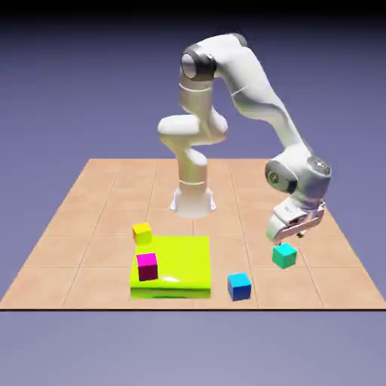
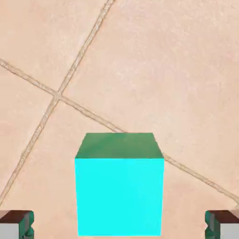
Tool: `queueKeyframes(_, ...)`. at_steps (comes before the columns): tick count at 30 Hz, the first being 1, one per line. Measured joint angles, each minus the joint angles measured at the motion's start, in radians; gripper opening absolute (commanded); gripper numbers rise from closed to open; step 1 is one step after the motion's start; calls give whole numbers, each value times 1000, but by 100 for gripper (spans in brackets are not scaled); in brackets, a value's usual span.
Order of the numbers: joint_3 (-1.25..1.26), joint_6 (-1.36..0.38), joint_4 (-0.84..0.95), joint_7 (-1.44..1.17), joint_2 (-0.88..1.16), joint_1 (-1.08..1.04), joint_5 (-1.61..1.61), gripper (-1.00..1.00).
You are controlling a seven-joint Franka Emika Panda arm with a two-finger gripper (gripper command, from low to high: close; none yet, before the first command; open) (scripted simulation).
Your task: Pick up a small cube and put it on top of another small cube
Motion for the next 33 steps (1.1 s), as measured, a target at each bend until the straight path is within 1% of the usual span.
queueKeyframes(2, -46, 71, -4, 37, 72, 34, -54, 0)
queueKeyframes(3, -55, 84, -5, 43, 86, 41, -64, -100)
queueKeyframes(5, -55, 84, -5, 43, 86, 41, -63, -100)
queueKeyframes(9, 38, -57, 3, -32, -59, -28, 47, -100)
queueKeyframes(10, 23, -83, 13, -28, -80, -52, 72, -100)
queueKeyframes(25, -520, -376, 220, 213, -255, -466, 417, -100)
queueKeyframes(26, -520, -376, 220, 213, -255, -463, 418, -100)
queueKeyframes(29, -510, -246, 160, 197, -184, -457, 437, -100)
queueKeyframes(30, -508, -208, 142, 193, -164, -455, 443, 100)
queueKeyframes(32, -508, -208, 142, 195, -164, -455, 440, 100)
queueKeyframes(33, -511, -252, 162, 200, -187, -457, 433, 100)
